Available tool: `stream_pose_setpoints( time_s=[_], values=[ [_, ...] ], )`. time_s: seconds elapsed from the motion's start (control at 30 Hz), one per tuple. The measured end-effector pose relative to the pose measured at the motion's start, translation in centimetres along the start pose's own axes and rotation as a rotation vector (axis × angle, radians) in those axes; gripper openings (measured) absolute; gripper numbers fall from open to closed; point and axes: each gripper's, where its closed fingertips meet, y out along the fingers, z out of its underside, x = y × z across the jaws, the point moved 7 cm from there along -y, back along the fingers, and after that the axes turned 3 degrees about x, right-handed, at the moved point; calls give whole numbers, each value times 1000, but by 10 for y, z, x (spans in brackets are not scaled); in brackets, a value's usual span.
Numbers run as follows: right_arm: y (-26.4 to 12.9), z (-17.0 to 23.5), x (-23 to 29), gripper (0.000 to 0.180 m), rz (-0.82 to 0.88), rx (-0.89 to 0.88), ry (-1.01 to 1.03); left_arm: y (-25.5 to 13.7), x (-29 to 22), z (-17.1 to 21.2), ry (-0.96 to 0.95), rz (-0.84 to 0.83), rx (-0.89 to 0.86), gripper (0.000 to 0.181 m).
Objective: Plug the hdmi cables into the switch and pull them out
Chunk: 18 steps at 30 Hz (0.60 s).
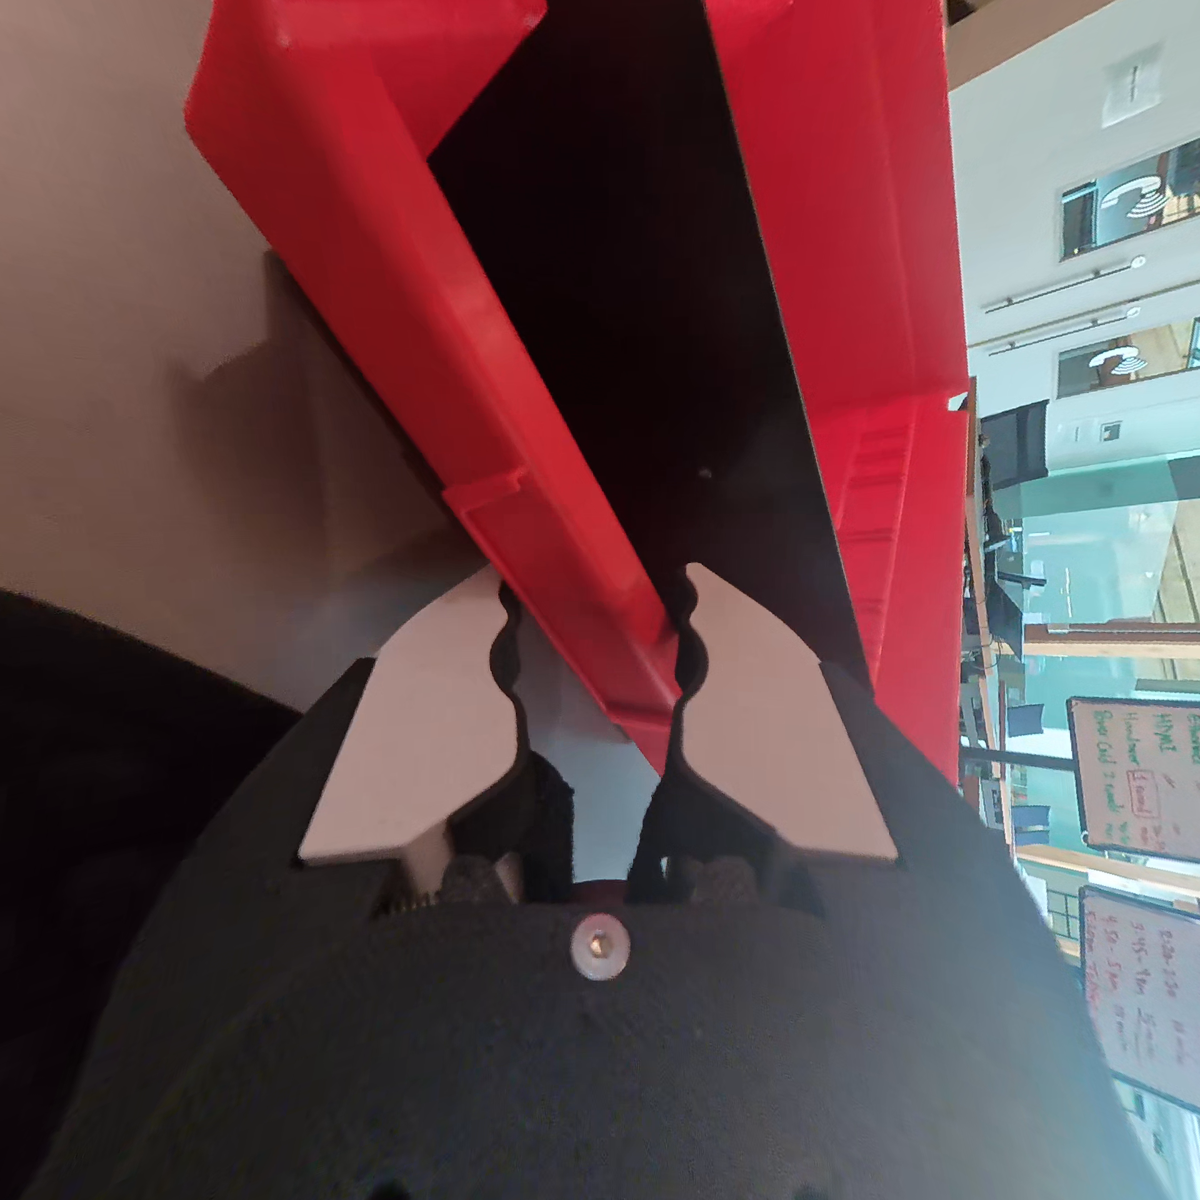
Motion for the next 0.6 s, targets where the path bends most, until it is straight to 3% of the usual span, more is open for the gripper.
stream_pose_setpoints(
  time_s=[0.23, 0.33, 0.4, 0.5, 0.6],
  values=[
    [-11, 36, -13, 51, 11, 40, 45, -12, 2, 12, -9, -1, -64, 43],
    [-23, 42, -15, 75, -35, -70, 206, -16, 2, 14, -37, 71, -125, 47],
    [-36, 40, -17, 89, -60, -220, 363, -22, 3, 14, -57, 124, -182, 48],
    [-61, 32, -31, 77, 19, -516, 585, -33, 9, 20, -149, 233, -186, 59],
    [-86, 20, -56, 77, 81, -868, 895, -48, 23, 24, -395, 338, -214, 74]
  ],
)
